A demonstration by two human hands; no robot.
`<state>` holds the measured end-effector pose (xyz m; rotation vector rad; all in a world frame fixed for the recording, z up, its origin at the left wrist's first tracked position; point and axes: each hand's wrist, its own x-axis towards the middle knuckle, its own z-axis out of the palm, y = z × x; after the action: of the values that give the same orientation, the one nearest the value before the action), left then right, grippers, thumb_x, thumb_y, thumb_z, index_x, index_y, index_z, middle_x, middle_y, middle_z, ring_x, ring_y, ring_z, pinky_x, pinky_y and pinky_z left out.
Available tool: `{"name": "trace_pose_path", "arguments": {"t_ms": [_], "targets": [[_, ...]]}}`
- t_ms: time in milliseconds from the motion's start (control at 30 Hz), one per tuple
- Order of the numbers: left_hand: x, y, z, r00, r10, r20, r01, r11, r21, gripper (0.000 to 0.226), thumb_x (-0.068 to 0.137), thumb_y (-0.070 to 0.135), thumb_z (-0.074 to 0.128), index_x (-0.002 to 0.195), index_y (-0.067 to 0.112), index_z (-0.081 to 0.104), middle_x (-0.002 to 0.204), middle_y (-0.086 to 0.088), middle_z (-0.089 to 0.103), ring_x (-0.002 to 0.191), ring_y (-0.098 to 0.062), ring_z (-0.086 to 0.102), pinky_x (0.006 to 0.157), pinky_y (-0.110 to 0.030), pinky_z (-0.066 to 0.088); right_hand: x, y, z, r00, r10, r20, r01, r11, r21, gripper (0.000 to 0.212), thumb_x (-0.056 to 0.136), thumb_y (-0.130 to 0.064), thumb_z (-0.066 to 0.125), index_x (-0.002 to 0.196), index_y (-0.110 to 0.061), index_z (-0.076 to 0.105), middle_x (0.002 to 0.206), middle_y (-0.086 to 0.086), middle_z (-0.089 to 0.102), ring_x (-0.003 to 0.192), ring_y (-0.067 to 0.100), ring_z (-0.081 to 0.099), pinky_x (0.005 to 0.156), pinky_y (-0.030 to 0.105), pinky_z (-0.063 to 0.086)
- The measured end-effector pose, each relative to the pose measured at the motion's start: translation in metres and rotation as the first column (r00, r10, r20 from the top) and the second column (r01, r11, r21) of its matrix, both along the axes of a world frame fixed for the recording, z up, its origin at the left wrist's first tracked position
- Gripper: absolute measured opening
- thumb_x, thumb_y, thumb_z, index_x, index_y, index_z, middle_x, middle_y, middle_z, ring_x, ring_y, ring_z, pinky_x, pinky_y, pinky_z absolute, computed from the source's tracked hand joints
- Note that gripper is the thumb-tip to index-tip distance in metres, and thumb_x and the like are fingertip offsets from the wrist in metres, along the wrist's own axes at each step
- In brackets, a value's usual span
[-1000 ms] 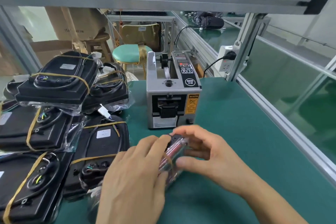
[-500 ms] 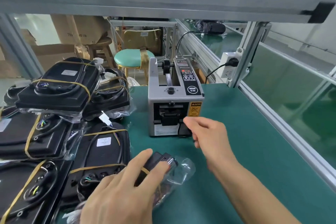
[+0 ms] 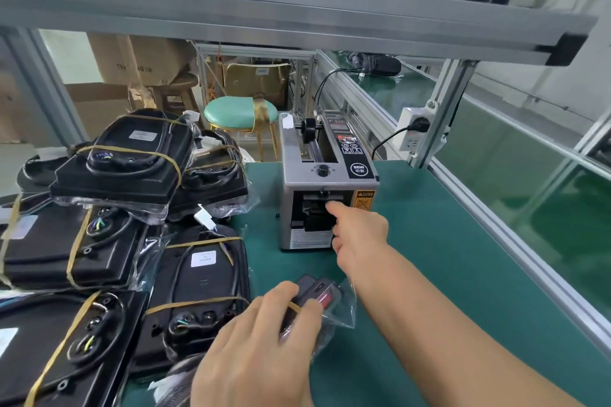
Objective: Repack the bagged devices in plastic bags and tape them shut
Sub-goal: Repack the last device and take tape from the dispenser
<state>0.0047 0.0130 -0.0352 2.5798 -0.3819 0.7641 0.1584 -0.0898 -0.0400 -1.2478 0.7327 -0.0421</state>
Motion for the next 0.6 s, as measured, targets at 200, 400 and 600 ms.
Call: {"name": "trace_pose_path", "arguments": {"t_ms": [200,400,600], "targets": [[-0.003,0.005,-0.005,1.0,-0.009,0.008,0.009,0.997,-0.076,0.034,0.067,0.023,0.045,0.08,0.02,0.077,0.085,0.004,0.067,0.079,-0.015,0.059,0.047,-0.02,0.048,-0.009,-0.01,0.007,0.988,0.148,0.043,-0.153,0.969,0.195,0.02,0.086,-0.007,0.064,0.076,-0.015,0.048,0.047,-0.005,0.033,0.029,0.004,0.022,0.029,0.016,0.019],[0.001,0.006,0.0,1.0,-0.005,0.015,0.006,0.998,-0.061,0.037,0.065,0.021,0.04,0.076,0.019,0.075,0.075,0.005,0.062,0.069,-0.015,0.048,0.04,-0.016,0.042,-0.064,-0.056,0.028,0.81,0.558,0.178,-0.577,0.814,0.074,0.025,0.087,-0.019,0.061,0.065,-0.023,0.049,0.054,-0.008,0.039,0.048,0.005,0.036,0.051,0.017,0.032],[0.002,0.006,0.007,1.0,-0.005,-0.016,0.005,0.999,0.04,0.036,0.06,0.026,0.041,0.074,0.025,0.074,0.071,0.008,0.058,0.055,-0.018,0.052,0.04,-0.019,0.033,-0.106,-0.048,0.034,0.561,0.812,0.16,-0.77,0.583,-0.259,0.019,0.076,-0.027,0.072,0.059,-0.02,0.067,0.069,-0.016,0.06,0.066,-0.002,0.051,0.075,0.013,0.039]]}}
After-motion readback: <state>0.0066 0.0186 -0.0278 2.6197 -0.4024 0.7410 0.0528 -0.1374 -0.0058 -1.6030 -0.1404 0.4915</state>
